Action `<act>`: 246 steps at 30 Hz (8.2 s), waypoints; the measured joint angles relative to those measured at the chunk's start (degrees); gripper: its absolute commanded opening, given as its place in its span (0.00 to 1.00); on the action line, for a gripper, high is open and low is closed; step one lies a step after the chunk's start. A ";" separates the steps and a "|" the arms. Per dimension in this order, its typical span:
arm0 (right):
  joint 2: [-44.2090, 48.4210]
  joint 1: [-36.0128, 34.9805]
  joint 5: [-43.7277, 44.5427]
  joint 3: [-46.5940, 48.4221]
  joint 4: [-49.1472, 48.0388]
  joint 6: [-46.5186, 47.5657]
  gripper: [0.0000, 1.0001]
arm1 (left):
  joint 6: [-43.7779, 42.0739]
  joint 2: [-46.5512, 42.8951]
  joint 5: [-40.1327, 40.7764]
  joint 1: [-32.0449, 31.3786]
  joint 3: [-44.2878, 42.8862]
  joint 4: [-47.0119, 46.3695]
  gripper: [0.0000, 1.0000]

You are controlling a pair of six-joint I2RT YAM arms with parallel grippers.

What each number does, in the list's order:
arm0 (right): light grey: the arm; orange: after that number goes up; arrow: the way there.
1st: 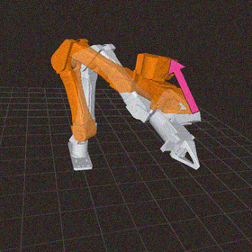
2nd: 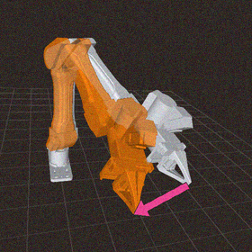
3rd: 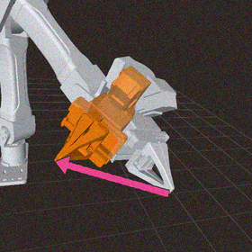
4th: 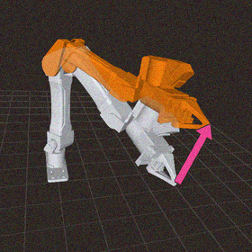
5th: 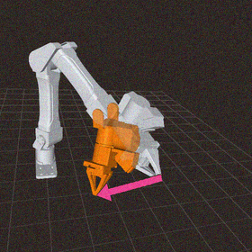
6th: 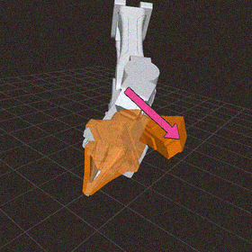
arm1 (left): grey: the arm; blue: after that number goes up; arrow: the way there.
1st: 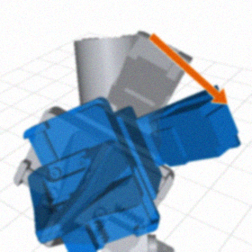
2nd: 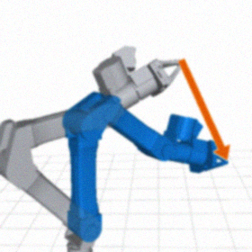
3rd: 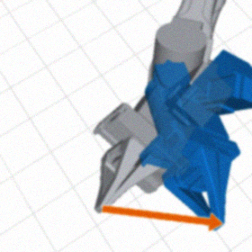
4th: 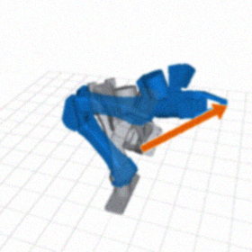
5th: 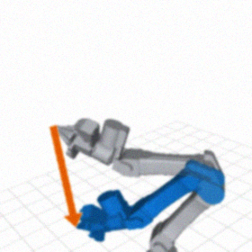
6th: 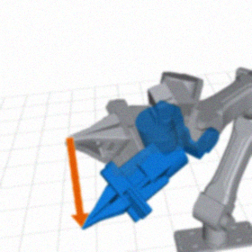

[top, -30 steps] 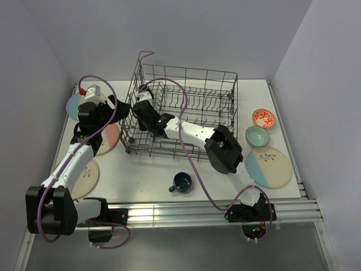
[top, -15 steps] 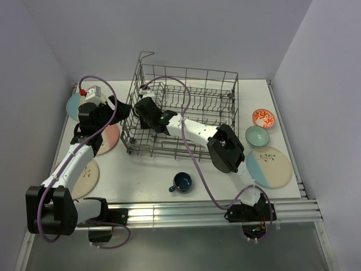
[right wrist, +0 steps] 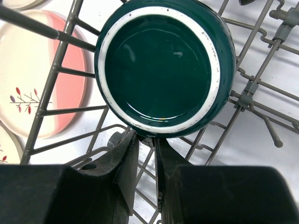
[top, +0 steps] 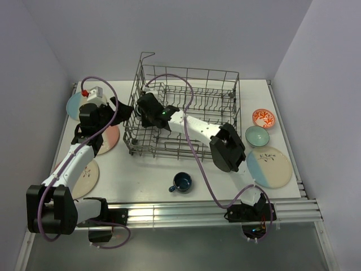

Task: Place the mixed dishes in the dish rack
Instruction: Place the cup upside down on the dish rack

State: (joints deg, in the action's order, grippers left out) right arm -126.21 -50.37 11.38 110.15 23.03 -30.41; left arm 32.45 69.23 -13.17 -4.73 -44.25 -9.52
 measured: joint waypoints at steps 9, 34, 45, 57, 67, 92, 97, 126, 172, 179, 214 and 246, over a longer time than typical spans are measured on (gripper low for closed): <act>0.00 0.33 -0.92 1.75 2.95 -1.11 0.00 | 0.44 0.42 -1.73 0.00 0.04 -0.15 0.84; 0.26 5.42 -12.11 4.81 4.22 -7.08 0.00 | 1.44 0.52 -2.45 0.17 0.59 -1.25 0.84; 1.70 6.43 -13.81 2.67 2.78 -7.58 0.00 | 1.68 0.79 -3.02 0.26 0.76 -1.97 0.84; 2.95 6.01 -13.97 0.02 1.55 -4.44 0.00 | 1.70 0.90 -3.34 0.33 0.76 -2.12 0.84; 5.35 5.62 -13.88 -2.93 0.61 -1.44 0.00 | 1.73 1.16 -3.54 0.33 0.76 -2.29 0.84; 11.89 1.44 -17.59 -8.33 2.78 0.26 0.00 | 1.99 1.68 -3.93 0.33 1.09 -4.33 0.84; 11.89 1.33 -18.58 -9.79 1.64 0.02 0.00 | 2.58 1.51 -3.74 0.37 1.51 -4.87 0.84; 10.78 8.22 -35.17 -13.44 -12.02 -6.19 0.00 | 3.41 0.96 -3.23 0.81 1.64 -4.22 0.85; 3.04 10.45 -40.68 -1.11 -0.90 21.27 0.00 | 6.19 -3.48 -4.63 2.03 3.65 0.28 0.86; 2.08 10.45 -40.30 1.40 1.97 24.94 0.04 | 6.27 -3.78 -4.63 2.08 4.02 -0.13 0.86; 2.23 10.03 -22.16 1.03 1.84 37.62 0.48 | 6.27 -3.50 -5.49 2.32 4.02 -0.52 0.86; 9.94 13.44 -29.75 -6.40 -1.64 36.24 0.00 | 6.40 -3.63 -5.68 2.47 4.48 -1.40 0.86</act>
State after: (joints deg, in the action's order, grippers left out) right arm -116.27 -36.93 -18.37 103.74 21.39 5.82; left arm 38.85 65.60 -18.85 -2.26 -39.77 -10.92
